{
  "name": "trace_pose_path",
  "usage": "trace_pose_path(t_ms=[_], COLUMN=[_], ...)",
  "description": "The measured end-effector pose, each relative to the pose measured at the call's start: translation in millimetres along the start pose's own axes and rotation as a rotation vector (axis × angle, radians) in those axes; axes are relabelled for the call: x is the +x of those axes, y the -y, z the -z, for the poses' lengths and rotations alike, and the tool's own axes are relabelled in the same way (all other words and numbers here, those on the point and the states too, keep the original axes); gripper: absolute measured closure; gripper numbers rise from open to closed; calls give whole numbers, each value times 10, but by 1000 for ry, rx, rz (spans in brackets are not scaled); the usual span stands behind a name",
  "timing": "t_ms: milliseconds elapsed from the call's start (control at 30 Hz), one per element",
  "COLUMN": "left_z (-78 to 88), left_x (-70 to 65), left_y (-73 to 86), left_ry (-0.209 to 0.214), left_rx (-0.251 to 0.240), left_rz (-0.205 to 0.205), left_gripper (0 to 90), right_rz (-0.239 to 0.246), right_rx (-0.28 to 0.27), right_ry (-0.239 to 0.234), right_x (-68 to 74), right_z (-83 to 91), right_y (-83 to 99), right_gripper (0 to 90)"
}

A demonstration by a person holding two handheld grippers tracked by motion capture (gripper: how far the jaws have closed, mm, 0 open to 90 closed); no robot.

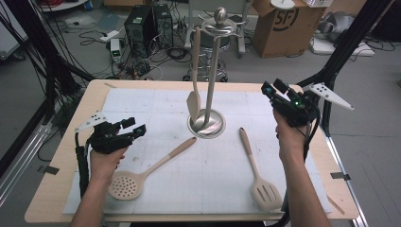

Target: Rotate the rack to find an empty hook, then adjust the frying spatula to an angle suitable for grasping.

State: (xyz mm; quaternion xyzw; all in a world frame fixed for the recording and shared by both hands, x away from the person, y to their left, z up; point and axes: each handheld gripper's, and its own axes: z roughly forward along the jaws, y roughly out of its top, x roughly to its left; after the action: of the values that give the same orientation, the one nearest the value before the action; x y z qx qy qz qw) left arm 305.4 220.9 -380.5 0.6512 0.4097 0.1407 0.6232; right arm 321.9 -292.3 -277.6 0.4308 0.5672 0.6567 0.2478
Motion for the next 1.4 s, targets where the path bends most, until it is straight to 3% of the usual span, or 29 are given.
trace_pose_path(t_ms=[167, 433, 633, 900, 1033, 1233, 1300, 1400], left_z=[23, 22, 16, -1, 2, 6, 10, 12], left_x=[4, 3, -4, -4, 2, 1, 3, -9], left_y=[-9, -4, 19, 61, 68, 65, 62, 61], left_ry=[19, 14, -8, -51, -48, -49, -52, -46], left_rx=[-24, -17, -23, -12, -18, -23, -24, -23], left_rz=[-4, -6, -33, -81, -77, -73, -74, -76], left_gripper=[339, 337, 330, 322, 322, 322, 322, 321], right_rz=[-9, -26, -38, -43, -48, -67, -73, -75], right_rx=[33, 100, 153, 187, 200, 262, 284, 322], right_ry=[8, 7, 18, 31, 33, 34, 39, 48], right_x=[-67, -143, -217, -242, -255, -300, -326, -374], right_z=[137, 220, 262, 295, 299, 238, 210, 165], right_y=[145, 316, 456, 521, 537, 591, 613, 649], right_gripper=[388, 340, 340, 335, 334, 323, 340, 453])
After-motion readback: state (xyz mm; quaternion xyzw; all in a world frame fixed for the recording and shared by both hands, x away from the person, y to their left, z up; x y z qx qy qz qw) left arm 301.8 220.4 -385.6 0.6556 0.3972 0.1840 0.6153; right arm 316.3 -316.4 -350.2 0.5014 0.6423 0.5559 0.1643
